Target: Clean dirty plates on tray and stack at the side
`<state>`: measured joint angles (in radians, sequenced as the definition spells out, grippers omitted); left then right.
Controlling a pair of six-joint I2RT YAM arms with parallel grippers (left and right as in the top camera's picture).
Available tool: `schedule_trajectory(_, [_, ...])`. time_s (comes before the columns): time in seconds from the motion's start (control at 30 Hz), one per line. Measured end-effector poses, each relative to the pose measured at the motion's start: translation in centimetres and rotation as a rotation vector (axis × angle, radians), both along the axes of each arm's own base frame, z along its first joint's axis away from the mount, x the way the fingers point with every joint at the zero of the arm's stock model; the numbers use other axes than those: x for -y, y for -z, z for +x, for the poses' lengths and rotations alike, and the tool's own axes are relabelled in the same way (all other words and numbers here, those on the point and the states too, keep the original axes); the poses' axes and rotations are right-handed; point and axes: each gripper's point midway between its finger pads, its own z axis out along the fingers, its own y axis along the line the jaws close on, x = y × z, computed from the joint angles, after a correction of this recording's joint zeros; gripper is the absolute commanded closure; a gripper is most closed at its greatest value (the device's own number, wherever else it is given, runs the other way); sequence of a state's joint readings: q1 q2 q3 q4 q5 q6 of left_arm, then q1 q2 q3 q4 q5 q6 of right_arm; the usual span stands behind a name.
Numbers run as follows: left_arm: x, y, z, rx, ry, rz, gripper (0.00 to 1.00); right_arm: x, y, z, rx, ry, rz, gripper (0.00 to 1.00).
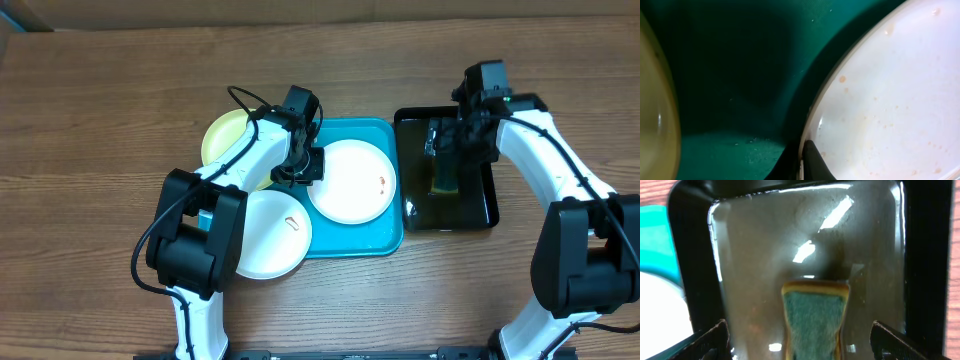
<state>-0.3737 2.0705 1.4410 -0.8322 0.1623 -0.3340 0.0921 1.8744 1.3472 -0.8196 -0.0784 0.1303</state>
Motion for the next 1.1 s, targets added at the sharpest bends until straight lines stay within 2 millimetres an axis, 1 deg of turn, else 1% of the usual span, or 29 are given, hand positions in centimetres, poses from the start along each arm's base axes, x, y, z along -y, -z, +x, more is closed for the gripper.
schedule_trajectory(0.07, [0.1, 0.0, 0.1, 0.002, 0.0, -0.004, 0.96, 0.1, 1.0, -0.1, 0.011, 0.001, -0.003, 0.08])
schedule_trajectory(0.17, [0.1, 0.0, 0.1, 0.001, 0.0, -0.006, 0.89, 0.1, 2.5, -0.2, 0.03, 0.001, -0.004, 0.09])
schedule_trajectory(0.23, [0.1, 0.0, 0.0, 0.001, 0.0, -0.004, 0.86, 0.1, 3.3, -0.2, 0.046, 0.001, -0.003, 0.15])
schedule_trajectory(0.43, [0.0, 0.1, 0.0, 0.0, 0.0, 0.0, 0.83, 0.0, 4.6, -0.1, 0.086, -0.002, 0.005, 0.45])
schedule_trajectory(0.47, [0.0, 0.1, 0.0, -0.001, 0.0, 0.0, 0.83, 0.0, 4.8, -0.1, 0.088, 0.002, 0.007, 0.55])
schedule_trajectory(0.53, [0.0, 0.1, 0.0, 0.0, 0.0, 0.0, 0.83, 0.0, 4.9, -0.2, 0.093, -0.005, 0.005, 0.71])
schedule_trajectory(0.57, [0.0, 0.1, 0.0, -0.001, 0.0, 0.0, 0.83, 0.0, 5.0, -0.2, 0.094, -0.007, 0.005, 0.84])
schedule_trajectory(0.6, [0.0, 0.1, 0.0, 0.0, 0.0, 0.0, 0.83, 0.0, 5.0, -0.1, 0.096, -0.006, 0.007, 0.96])
schedule_trajectory(0.63, [0.0, 0.1, 0.0, 0.0, 0.0, 0.0, 0.83, 0.0, 5.0, -0.1, 0.097, -0.005, 0.01, 0.96])
schedule_trajectory(0.7, [0.0, 0.1, 0.0, 0.0, 0.0, 0.0, 0.83, -0.1, 4.9, 0.1, 0.106, -0.002, 0.013, 0.95])
schedule_trajectory(0.73, [0.0, 0.1, 0.0, 0.0, 0.0, 0.0, 0.83, -0.1, 4.9, 0.2, 0.109, -0.001, 0.012, 0.79])
schedule_trajectory(0.77, [0.0, 0.1, 0.0, 0.0, 0.0, 0.0, 0.83, -0.1, 4.8, 0.2, 0.111, 0.005, 0.014, 0.42])
schedule_trajectory(0.8, [0.0, 0.1, 0.0, -0.001, 0.0, 0.0, 0.82, -0.1, 4.8, 0.3, 0.113, 0.005, 0.015, 0.29])
schedule_trajectory(0.83, [0.0, 0.1, 0.0, 0.0, 0.0, 0.0, 0.81, -0.1, 4.8, 0.4, 0.117, 0.0, 0.014, 0.24])
schedule_trajectory(0.87, [0.0, 0.1, 0.0, 0.0, 0.0, 0.0, 0.81, -0.1, 4.7, 0.4, 0.12, -0.001, 0.014, 0.24])
schedule_trajectory(1.03, [0.0, 0.1, 0.0, 0.0, 0.0, 0.0, 0.81, -0.1, 4.8, 0.3, 0.113, -0.002, 0.013, 0.24])
schedule_trajectory(1.07, [0.0, 0.1, 0.0, 0.0, 0.0, 0.0, 0.81, -0.1, 4.8, 0.3, 0.113, -0.002, 0.013, 0.24])
schedule_trajectory(1.1, [0.0, 0.1, 0.0, 0.0, 0.0, 0.0, 0.81, -0.1, 4.8, 0.3, 0.114, -0.001, 0.013, 0.27])
